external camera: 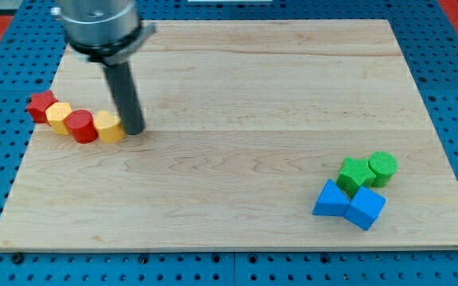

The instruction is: Point your arm at the green circle

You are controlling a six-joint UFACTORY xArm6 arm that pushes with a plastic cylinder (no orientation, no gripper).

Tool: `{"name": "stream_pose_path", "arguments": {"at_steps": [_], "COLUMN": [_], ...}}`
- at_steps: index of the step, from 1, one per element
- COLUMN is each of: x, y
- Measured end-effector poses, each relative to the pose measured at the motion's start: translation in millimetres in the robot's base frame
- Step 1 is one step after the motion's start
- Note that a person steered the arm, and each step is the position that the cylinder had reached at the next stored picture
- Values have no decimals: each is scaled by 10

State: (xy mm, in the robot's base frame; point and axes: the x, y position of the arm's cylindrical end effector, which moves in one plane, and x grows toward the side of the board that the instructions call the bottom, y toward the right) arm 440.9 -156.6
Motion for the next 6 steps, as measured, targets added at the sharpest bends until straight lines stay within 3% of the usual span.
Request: {"name": "stream_pose_path", "arguments": {"at_steps": [1,2,4,5,6], "x": [-31,-7,10,390,782], "y": [62,828,3271,4322,4489]}}
